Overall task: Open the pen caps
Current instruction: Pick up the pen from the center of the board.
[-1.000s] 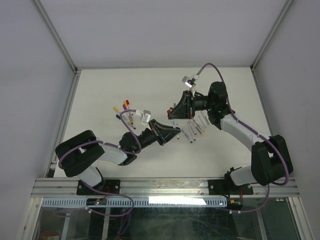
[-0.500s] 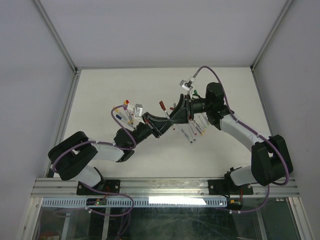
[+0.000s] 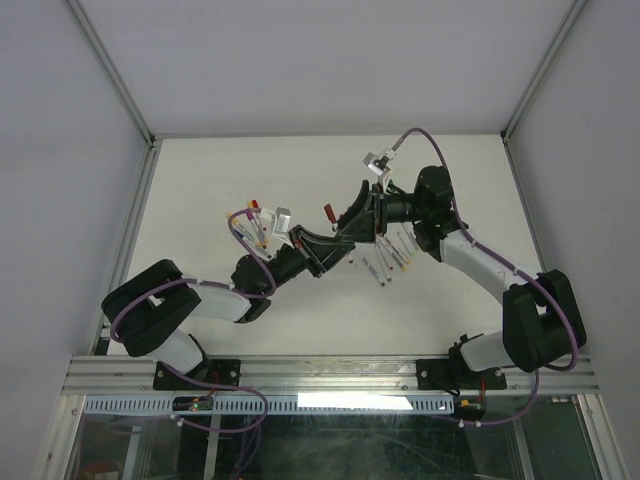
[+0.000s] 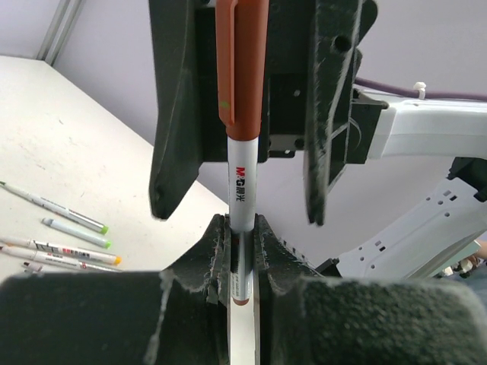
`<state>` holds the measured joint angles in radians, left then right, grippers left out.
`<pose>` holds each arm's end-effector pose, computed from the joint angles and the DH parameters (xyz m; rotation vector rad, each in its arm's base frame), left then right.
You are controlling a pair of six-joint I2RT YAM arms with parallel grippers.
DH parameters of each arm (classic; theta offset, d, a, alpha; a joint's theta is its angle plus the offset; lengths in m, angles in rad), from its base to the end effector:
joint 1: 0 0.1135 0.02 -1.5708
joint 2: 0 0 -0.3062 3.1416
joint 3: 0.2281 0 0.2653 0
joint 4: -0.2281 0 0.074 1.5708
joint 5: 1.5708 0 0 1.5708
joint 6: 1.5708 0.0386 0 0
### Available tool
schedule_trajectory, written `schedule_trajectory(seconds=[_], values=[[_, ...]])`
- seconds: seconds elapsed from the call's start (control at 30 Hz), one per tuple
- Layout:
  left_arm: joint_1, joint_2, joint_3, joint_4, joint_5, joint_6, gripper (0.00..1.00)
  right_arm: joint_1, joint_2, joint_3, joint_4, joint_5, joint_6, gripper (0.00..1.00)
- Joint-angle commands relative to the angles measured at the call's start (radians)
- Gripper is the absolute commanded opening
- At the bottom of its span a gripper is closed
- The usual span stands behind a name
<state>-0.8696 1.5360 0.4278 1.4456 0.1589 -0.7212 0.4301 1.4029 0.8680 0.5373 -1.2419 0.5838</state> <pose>0.1787 -0.2211 0.2521 0.2555 1.3573 -1.4591 0.2649 0.1617 0.3355 -0.9712 1.6011 1.6924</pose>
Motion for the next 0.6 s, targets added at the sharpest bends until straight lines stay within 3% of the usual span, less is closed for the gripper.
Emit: schedule_trajectory(seconds=[0.0,0.27,0.57], values=[[0.001,0.023,0.008,0.164,0.026,-0.036,0.0,-0.003,-0.034,-0.006,0.105,0.042,0.053,0.57],[0.001,0.037,0.017,0.176,0.028,-0.047,0.0,0.028,-0.018,0.031,-0.059,0.057,0.043,0.56],[0.001,0.009,0.002,0.175,-0.001,-0.038,0.0,0.034,-0.013,0.044,-0.11,0.057,0.043,0.56]])
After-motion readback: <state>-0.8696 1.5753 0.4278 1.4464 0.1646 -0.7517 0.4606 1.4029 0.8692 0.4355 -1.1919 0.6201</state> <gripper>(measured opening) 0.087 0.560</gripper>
